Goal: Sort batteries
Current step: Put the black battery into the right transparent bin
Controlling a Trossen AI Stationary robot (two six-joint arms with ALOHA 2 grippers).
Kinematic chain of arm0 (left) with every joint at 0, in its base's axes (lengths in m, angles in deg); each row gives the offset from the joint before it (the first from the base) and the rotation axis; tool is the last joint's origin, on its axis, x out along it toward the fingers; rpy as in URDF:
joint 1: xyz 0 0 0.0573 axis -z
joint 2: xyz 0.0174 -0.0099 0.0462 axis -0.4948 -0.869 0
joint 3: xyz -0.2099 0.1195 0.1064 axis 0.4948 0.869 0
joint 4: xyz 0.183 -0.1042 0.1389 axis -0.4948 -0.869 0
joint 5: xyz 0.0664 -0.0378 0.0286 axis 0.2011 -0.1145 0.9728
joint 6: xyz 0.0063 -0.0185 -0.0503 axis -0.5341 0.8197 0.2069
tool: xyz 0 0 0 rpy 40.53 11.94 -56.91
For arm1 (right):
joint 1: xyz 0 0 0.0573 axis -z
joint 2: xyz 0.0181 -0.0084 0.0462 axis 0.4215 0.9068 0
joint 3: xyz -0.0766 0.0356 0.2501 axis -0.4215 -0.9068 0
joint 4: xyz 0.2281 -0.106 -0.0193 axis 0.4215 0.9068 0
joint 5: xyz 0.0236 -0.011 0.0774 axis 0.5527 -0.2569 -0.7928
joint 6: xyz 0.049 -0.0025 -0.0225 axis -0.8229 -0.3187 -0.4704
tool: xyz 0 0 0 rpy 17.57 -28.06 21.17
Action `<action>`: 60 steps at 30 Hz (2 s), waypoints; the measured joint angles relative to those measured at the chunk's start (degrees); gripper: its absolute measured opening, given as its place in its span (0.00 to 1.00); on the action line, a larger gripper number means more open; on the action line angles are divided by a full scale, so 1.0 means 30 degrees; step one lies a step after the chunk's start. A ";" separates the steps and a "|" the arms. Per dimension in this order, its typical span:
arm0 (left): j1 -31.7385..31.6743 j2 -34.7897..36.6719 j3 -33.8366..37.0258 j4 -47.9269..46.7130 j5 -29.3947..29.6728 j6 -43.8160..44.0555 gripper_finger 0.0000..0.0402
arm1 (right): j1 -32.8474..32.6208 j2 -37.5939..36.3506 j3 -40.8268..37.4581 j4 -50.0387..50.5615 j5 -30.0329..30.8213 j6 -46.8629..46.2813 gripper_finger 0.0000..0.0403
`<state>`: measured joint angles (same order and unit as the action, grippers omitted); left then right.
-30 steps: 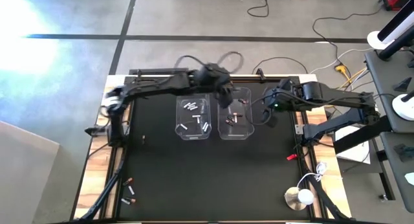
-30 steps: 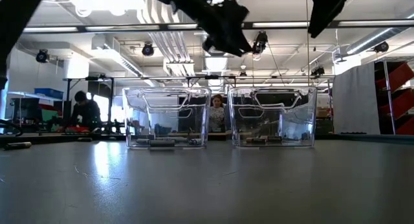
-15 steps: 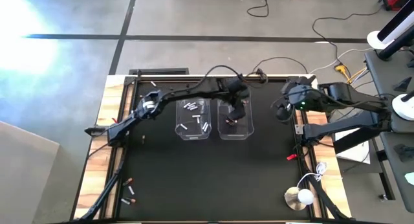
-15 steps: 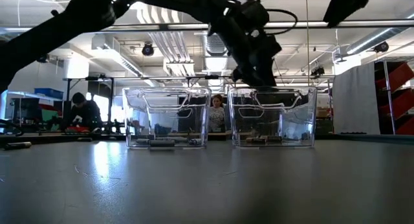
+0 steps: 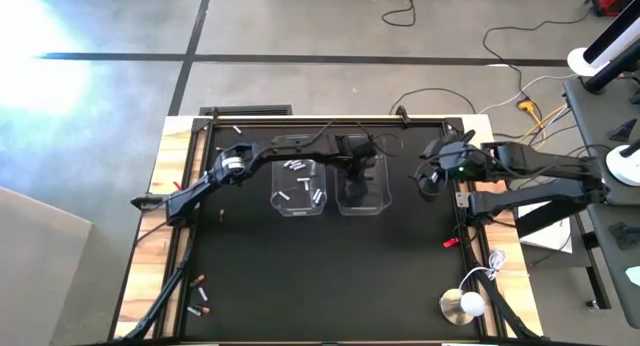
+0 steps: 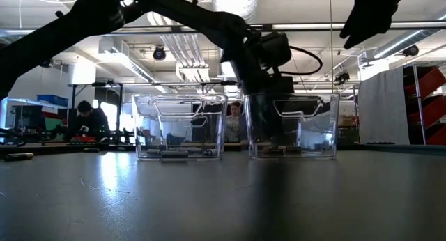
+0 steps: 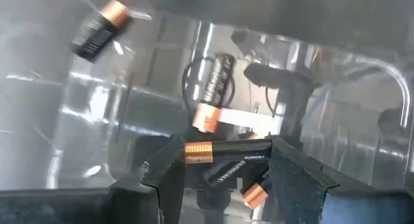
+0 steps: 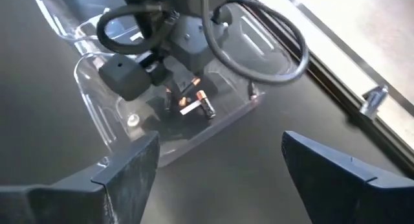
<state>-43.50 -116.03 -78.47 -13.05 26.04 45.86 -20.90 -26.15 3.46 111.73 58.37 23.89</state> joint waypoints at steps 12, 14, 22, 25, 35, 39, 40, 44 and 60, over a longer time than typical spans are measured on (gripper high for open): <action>0.0105 -0.0138 -0.0932 -0.0980 0.0004 0.0954 0.63 | 0.0007 0.0836 0.0834 -0.0215 -0.0011 0.0356 0.82; 0.0153 -0.0068 -0.2325 -0.2246 -0.0003 0.0990 0.64 | 0.0007 0.0817 0.1093 -0.0201 -0.0003 0.0455 0.81; 0.0951 0.4134 -0.0588 -0.5135 0.0332 0.0059 0.59 | -0.0007 0.1003 0.0987 -0.0327 -0.0027 0.0455 0.81; 0.1325 0.6637 0.2753 -0.4888 0.1591 0.0856 0.58 | -0.0017 0.1387 0.0784 -0.0349 -0.0996 -0.0309 0.82; 0.3539 1.7141 1.5593 -0.3925 0.3007 0.9039 0.58 | -0.0985 0.4173 0.1620 -0.2833 -0.1637 -0.2584 0.80; 0.5065 2.0955 1.9213 -0.3722 0.3299 1.3254 0.58 | -0.1478 0.5648 0.3087 -0.2904 -0.1638 -0.2736 0.78; 0.5419 2.1689 1.9878 -0.3694 0.3479 1.4149 0.58 | -0.1623 0.5983 0.3507 -0.2911 -0.1639 -0.2735 0.77; 0.6548 2.3984 2.1885 -0.3637 0.4067 1.8643 0.58 | -0.2173 0.7173 0.4977 -0.2896 -0.1628 -0.3083 0.75; 0.7562 2.5452 2.8514 -0.4058 0.4302 2.9684 0.58 | -0.4095 1.1113 0.9012 -0.2766 -0.1292 -0.3370 0.69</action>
<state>-20.82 -39.67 7.07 -25.23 38.94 134.91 -33.18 7.19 30.50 103.43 54.49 13.78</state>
